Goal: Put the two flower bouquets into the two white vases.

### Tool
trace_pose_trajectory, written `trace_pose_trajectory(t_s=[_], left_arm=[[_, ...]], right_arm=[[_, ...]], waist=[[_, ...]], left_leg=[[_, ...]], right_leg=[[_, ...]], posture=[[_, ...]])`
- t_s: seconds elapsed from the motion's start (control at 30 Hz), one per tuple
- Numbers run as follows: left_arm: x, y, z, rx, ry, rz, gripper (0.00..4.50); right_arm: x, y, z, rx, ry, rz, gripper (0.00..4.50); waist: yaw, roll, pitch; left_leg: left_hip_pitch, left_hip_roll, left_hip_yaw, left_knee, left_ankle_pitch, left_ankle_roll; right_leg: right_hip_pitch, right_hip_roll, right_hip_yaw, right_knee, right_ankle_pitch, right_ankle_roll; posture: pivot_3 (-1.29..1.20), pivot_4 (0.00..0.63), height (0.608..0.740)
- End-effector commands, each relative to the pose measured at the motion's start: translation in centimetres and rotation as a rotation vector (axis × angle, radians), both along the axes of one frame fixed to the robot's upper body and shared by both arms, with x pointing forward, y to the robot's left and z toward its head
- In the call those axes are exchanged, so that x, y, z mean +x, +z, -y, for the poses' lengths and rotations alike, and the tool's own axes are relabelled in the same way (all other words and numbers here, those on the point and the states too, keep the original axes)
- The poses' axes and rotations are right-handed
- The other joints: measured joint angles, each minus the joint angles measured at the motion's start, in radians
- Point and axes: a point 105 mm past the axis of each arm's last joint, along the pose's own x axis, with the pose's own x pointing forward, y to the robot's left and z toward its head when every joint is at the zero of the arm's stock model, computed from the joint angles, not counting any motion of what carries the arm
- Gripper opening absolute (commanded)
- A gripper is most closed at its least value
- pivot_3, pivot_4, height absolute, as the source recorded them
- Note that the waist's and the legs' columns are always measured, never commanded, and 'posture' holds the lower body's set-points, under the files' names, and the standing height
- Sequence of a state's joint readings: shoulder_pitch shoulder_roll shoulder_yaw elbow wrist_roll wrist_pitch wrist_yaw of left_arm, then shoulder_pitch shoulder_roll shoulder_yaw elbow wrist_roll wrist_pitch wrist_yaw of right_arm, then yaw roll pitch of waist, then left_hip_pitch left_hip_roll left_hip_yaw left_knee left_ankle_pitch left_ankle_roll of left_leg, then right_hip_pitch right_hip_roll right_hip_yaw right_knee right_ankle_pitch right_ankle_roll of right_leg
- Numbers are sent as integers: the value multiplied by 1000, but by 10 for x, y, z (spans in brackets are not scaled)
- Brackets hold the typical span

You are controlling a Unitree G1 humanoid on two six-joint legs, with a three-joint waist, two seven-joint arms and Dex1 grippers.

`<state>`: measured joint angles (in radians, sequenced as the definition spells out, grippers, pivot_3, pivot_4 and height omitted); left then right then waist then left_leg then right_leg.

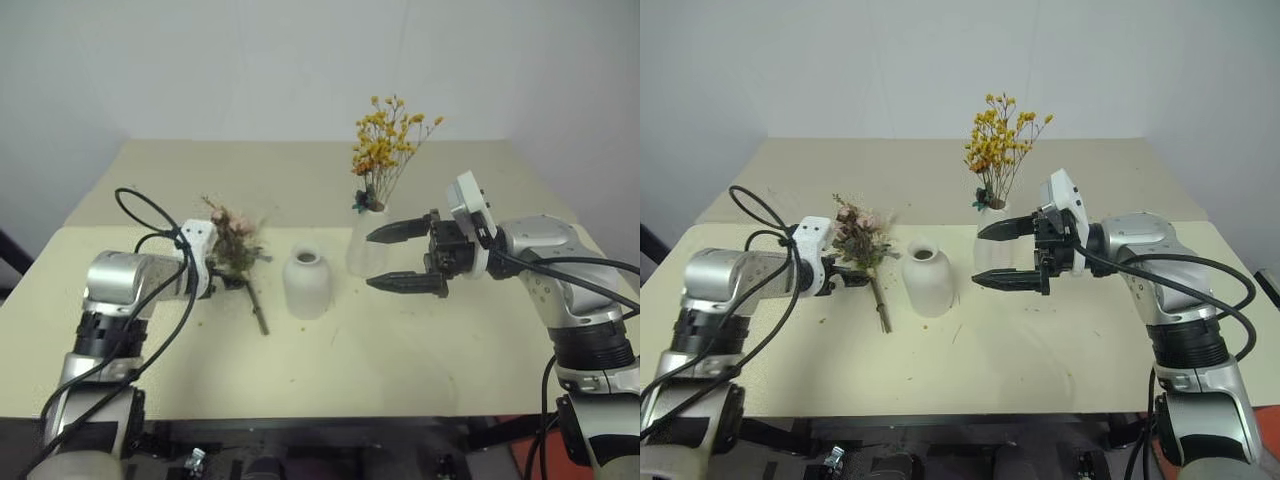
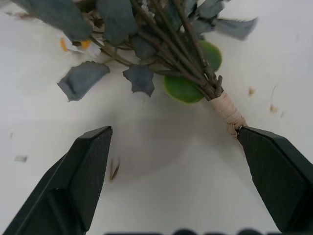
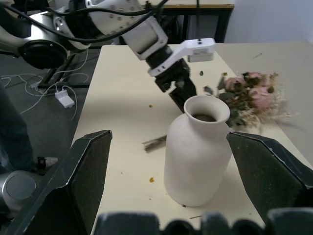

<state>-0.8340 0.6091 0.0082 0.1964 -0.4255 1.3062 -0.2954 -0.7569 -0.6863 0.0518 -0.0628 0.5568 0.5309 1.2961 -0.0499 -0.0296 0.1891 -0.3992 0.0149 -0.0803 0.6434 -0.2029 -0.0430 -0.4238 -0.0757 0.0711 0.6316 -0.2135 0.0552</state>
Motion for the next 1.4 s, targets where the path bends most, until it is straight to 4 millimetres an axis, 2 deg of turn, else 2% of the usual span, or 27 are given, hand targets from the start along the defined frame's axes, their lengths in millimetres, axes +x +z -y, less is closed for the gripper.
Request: trace_pose_trajectory(t_s=[0.03, 0.27, 0.47, 0.63, 0.77, 0.9, 1.27, 1.4], left_arm=[[5, 23, 6, 32, -34, 64, 4500], [9, 25, 9, 45, -38, 36, 4500], [22, 13, 14, -40, 20, -39, 4500], [38, 9, 27, -111, 71, -66, 4500], [41, 8, 38, -115, 54, -73, 4500], [39, 5, 38, -103, 49, -93, 3677], [29, 14, 17, -79, 78, -85, 209], [20, 22, 2, -48, 96, -47, 123]], right_arm=[[-7, 10, 2, 27, 1, 58, 4458], [-6, 8, 5, 35, -21, 65, 4458], [-4, 12, 5, 45, -25, 76, 4458], [-5, 12, 2, 52, -20, 78, 4458], [-5, 12, -1, 58, -17, 77, 4458], [-6, 12, -2, 66, -23, 74, 4500], [-7, 13, -4, 78, -22, 72, 4500], [-5, 12, -5, 88, -26, 65, 4500]], waist=[[2, 0, 0], [2, 0, 0], [6, 0, 0], [7, 0, 0], [2, 0, 0], [2, -1, 0], [2, -1, 0], [0, 0, 0]], left_leg=[[0, 0, 0, 0, 0, 0], [1, 0, 0, 0, 0, 0], [0, 0, 0, 0, 0, 0], [0, -1, 0, 1, 0, 0], [-1, -1, 0, 1, 0, -1], [0, -1, 0, 1, 0, -1], [0, -1, 0, 1, 0, -1], [0, -1, 0, 1, 0, -1]], right_leg=[[0, 0, 0, 0, 0, 0], [0, 0, 0, 1, -1, 1], [0, 0, 0, 1, -1, 2], [0, 0, 0, 0, 0, 2], [0, -1, 0, 0, 0, 2], [0, -1, 0, 1, 0, 2], [0, -1, 0, 1, 0, 2], [0, 0, 0, 1, 0, 2]], posture=[[0, 150, 740], [0, 150, 740], [0, 150, 740], [0, 150, 740], [0, 150, 740], [0, 150, 740], [0, 150, 740], [0, 150, 740]])
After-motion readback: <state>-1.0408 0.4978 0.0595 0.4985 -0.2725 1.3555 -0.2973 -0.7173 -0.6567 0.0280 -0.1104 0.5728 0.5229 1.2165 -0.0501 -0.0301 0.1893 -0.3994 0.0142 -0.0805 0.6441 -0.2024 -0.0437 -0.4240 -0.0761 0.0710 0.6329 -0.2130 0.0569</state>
